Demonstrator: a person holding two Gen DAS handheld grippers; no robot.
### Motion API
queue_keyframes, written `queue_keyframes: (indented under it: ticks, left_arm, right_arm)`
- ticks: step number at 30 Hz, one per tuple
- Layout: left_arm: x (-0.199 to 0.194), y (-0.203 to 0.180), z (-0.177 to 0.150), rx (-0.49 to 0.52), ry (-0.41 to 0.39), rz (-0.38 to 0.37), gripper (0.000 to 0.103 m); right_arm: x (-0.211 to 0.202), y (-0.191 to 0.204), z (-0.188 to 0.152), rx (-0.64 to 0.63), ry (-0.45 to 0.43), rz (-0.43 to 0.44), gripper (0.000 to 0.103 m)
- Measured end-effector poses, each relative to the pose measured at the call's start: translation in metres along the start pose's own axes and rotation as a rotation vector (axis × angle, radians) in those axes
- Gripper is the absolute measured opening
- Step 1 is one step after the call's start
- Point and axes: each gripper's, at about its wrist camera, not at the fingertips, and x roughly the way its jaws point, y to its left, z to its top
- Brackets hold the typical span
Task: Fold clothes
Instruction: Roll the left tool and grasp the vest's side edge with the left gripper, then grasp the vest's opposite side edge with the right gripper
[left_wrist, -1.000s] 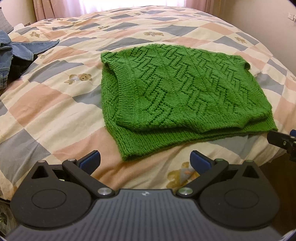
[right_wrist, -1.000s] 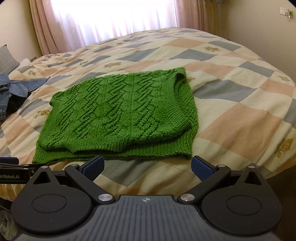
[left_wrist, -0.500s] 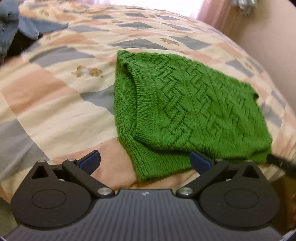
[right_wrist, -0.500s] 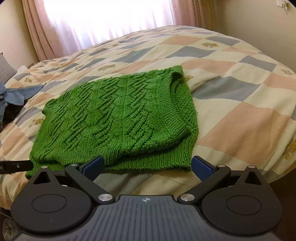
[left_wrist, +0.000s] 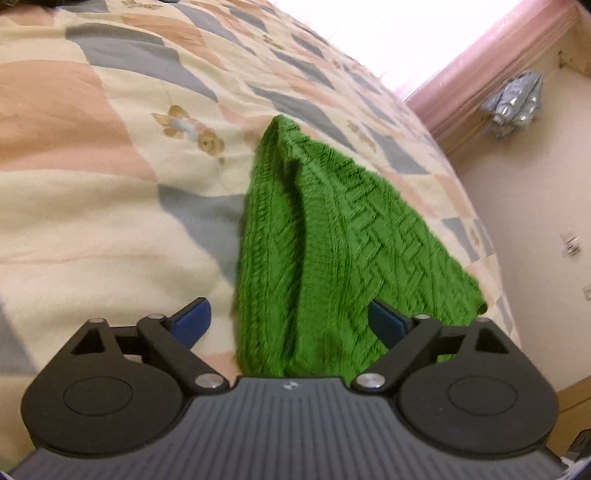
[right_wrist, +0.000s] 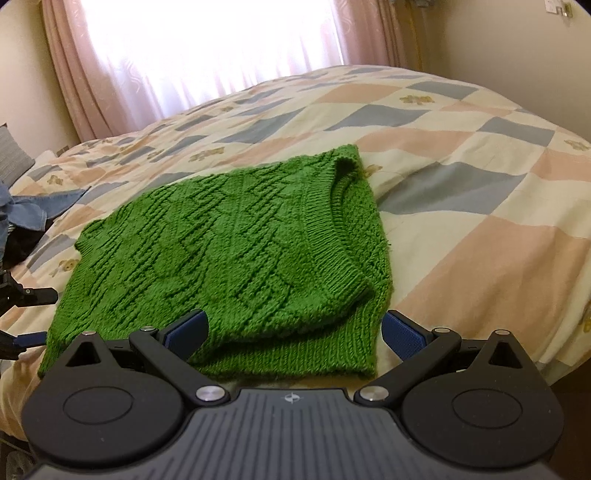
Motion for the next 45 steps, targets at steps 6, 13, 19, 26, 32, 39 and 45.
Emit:
queue_keyframes:
  ticks: [6,13,19,26,32,39,45]
  left_arm:
    - [0.013,0.002,0.004,0.004,0.006,-0.057,0.068]
    - [0.014,0.011,-0.004,-0.045,0.031,-0.099,0.043]
    - [0.009,0.029,-0.010,-0.193,0.026,-0.161,0.048]
    - [0.015,0.024,-0.006,-0.213,0.034,-0.206,0.038]
    - [0.014,0.038,-0.013,-0.260,0.012,-0.217,0.028]
    - [0.026,0.051,-0.009,-0.387,-0.017,-0.369,0.062]
    - [0.039,0.061,-0.007,-0.446,-0.034,-0.518,0.030]
  right_arm:
    - [0.003,-0.007,0.008,0.032,-0.068,0.015,0.102]
    - [0.008,-0.017,0.020,0.095,-0.131,0.090,0.080]
    - [0.014,-0.016,0.022,0.113,-0.118,0.136,0.076]
    - [0.015,-0.010,0.018,0.112,-0.101,0.156,0.076]
    - [0.013,-0.011,0.016,0.107,-0.093,0.153,0.076]
    - [0.018,-0.011,0.014,0.116,-0.067,0.150,0.077]
    - [0.018,-0.009,0.015,0.111,-0.058,0.142,0.077]
